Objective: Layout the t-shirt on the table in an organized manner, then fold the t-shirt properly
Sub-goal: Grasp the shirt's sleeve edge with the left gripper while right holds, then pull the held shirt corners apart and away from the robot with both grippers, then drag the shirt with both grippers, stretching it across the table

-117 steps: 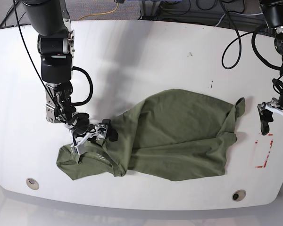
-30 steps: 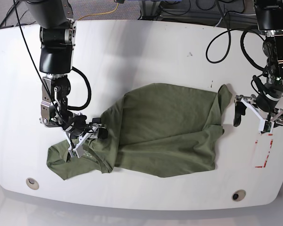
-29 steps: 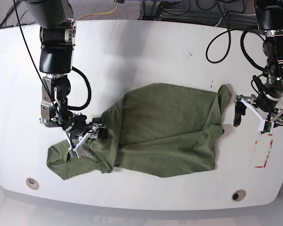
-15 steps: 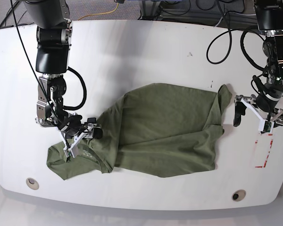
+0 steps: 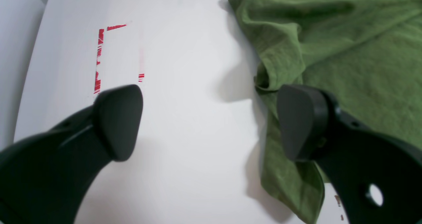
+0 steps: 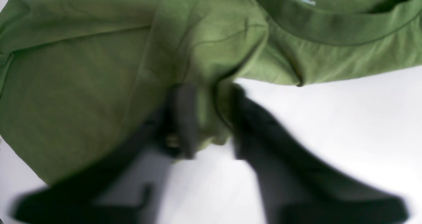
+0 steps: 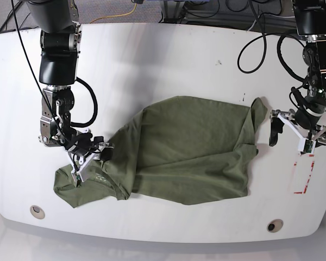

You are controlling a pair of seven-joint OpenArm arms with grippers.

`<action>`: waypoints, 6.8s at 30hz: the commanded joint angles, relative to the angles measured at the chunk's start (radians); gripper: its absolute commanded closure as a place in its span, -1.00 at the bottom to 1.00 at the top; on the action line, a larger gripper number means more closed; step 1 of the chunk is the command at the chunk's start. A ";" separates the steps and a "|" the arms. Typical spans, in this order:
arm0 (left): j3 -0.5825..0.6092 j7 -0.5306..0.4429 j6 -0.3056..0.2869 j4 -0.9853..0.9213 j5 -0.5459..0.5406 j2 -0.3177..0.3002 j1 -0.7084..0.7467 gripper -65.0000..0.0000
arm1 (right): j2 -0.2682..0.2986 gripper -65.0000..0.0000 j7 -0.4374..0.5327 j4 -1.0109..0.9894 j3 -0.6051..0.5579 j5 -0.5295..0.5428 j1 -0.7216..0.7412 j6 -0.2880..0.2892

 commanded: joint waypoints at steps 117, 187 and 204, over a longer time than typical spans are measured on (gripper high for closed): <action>0.197 0.015 -0.232 -0.121 -0.066 0.081 0.165 -0.90 | 0.049 1.00 -0.361 0.826 0.495 0.411 -0.727 -0.215; -0.297 0.439 -0.238 0.156 0.067 0.164 0.062 1.00 | 0.178 1.00 -0.389 0.694 0.559 0.542 -0.822 -0.209; -0.273 0.439 -0.238 0.215 0.067 0.184 0.214 1.00 | -0.002 0.16 -0.387 0.725 0.562 0.680 -0.798 -0.207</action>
